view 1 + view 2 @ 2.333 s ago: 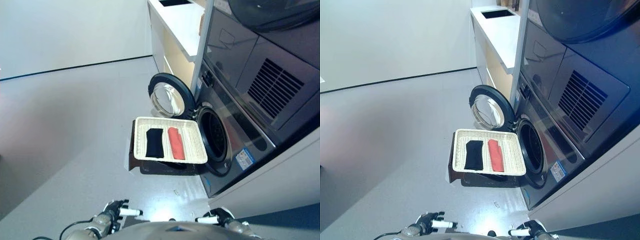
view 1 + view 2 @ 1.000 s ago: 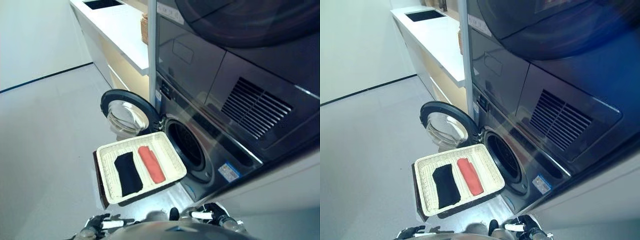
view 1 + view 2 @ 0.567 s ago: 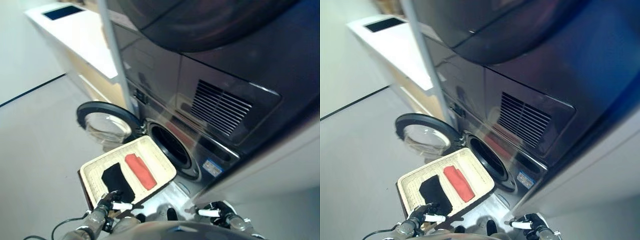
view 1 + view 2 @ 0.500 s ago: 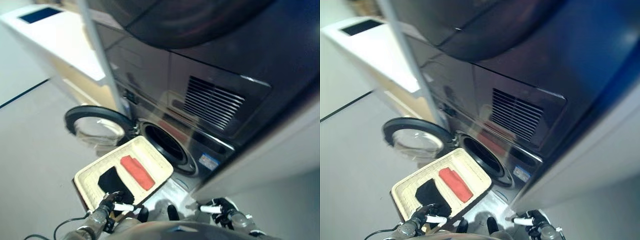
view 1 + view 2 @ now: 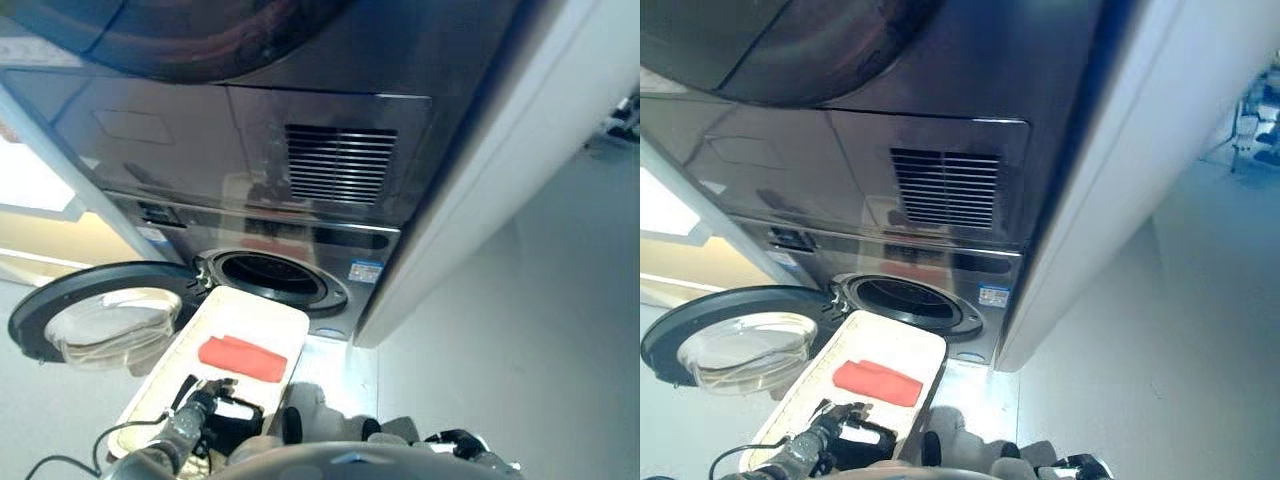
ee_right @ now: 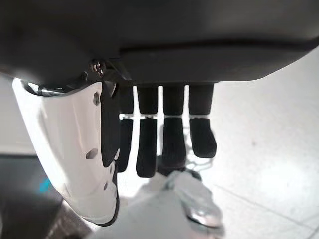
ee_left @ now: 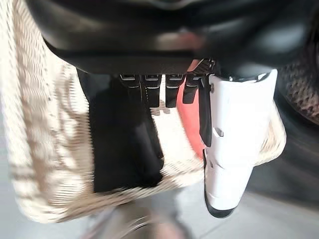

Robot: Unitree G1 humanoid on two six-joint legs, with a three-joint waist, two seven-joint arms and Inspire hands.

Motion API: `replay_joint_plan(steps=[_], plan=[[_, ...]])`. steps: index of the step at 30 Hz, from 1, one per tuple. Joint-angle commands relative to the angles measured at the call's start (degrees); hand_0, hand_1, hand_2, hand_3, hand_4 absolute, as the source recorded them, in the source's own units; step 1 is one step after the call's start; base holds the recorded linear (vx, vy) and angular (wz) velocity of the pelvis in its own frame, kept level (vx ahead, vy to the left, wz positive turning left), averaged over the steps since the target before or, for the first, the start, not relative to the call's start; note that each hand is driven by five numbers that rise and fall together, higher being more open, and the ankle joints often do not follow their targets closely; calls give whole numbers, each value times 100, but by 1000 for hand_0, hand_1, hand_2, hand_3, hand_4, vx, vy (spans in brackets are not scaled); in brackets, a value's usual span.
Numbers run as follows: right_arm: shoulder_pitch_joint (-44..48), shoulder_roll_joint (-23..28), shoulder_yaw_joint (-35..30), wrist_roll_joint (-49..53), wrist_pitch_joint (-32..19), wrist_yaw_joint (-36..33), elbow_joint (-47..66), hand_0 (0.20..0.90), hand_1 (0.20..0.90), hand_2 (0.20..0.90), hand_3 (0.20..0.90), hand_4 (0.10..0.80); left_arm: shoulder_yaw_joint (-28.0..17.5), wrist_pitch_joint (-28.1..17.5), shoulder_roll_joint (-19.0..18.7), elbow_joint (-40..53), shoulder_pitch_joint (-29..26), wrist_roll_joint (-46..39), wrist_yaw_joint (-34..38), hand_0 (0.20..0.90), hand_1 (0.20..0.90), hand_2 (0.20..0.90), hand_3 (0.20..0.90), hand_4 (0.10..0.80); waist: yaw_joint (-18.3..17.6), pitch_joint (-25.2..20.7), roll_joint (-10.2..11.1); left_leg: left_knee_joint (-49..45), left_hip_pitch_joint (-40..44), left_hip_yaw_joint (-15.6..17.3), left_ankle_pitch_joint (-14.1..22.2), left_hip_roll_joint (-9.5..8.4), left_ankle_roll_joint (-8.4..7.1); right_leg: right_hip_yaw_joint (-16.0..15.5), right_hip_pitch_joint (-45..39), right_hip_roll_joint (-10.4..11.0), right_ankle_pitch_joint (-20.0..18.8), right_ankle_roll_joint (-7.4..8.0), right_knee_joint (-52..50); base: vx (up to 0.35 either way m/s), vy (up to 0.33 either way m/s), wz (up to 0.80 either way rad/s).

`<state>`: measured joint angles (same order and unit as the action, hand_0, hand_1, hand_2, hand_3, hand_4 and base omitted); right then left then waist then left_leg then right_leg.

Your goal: Pick up the clothes and place them into the washing machine

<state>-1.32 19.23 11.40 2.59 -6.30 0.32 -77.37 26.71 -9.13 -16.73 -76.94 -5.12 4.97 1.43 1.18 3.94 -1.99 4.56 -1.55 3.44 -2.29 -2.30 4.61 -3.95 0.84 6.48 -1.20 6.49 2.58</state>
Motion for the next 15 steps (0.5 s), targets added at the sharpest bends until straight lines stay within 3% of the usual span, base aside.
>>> replay_joint_plan(steps=[1,7,11,15], plan=[[176,370,-60,-88,-180,-33,-49,900,900,900,900,800,237,-85,-514,-115,-402,1064,323,900,900,900,900,800,104,-279,247,-47,-139,-394,179,68,-598,120,31,83,-186,116,6,87,-28,14],[60,540,-147,-280,-223,-33,-54,900,900,900,900,800,536,-11,-1000,287,-424,2378,718,900,900,900,900,800,36,-342,210,43,-3,-467,209,125,-652,61,-139,36,-126,117,164,47,-21,10],[70,630,-85,-388,-271,-91,46,900,900,900,900,800,1144,78,-1398,632,-493,3789,981,900,900,900,900,800,20,-290,186,44,-61,-475,163,166,-659,70,-63,22,-108,103,90,-24,-14,9],[317,692,57,-316,-336,-223,187,900,900,900,900,800,1534,177,-1771,972,-802,4440,1207,900,900,900,900,800,-24,109,152,-80,-309,-483,192,204,-653,79,241,6,-9,42,-138,-173,-11,2]])
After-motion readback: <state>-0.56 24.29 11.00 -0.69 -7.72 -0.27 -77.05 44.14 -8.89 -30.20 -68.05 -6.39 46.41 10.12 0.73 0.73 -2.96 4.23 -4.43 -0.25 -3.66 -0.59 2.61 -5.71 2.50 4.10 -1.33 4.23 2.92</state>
